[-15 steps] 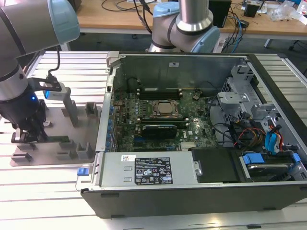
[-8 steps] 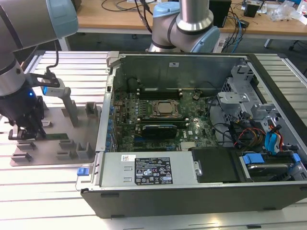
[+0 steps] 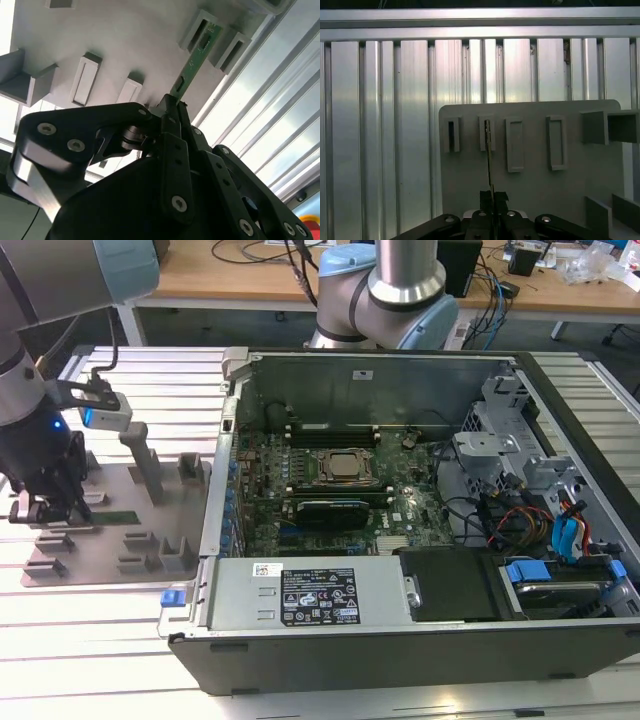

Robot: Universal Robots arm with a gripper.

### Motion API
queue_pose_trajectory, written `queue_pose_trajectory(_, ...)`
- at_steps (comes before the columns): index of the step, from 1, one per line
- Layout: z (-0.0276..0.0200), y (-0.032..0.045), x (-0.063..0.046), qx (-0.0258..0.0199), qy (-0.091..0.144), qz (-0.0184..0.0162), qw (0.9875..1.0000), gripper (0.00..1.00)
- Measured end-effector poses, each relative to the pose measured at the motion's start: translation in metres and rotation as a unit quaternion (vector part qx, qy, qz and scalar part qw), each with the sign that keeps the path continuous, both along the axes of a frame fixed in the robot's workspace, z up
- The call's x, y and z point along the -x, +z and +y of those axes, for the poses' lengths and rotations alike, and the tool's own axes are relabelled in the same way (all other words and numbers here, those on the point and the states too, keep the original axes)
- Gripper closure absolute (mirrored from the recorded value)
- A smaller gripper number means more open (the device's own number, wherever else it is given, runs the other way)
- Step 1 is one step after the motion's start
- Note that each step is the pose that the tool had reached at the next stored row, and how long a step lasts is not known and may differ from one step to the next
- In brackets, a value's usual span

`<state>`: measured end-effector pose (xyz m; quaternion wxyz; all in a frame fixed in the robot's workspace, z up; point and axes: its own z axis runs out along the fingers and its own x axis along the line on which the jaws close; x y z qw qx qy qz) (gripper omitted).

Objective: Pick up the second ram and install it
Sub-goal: 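Pick up the second ram and move it above second insertion slot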

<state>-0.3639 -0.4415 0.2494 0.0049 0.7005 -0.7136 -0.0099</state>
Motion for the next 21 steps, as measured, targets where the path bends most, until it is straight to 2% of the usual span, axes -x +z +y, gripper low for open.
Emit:
queue_pose_trajectory(2,0.0,0.0026,0.0,0.0,0.0,-0.0001,1.0,0.87)
queue_pose_trajectory(5,0.0,0.0113,0.0,0.0,0.0,0.0,1.0,0.87)
queue_pose_trajectory(9,0.0,0.0292,0.0,0.0,0.0,-0.0001,1.0,0.87)
queue_pose_trajectory(21,0.0,0.0565,0.0,-0.0001,0.0,0.0,1.0,0.87)
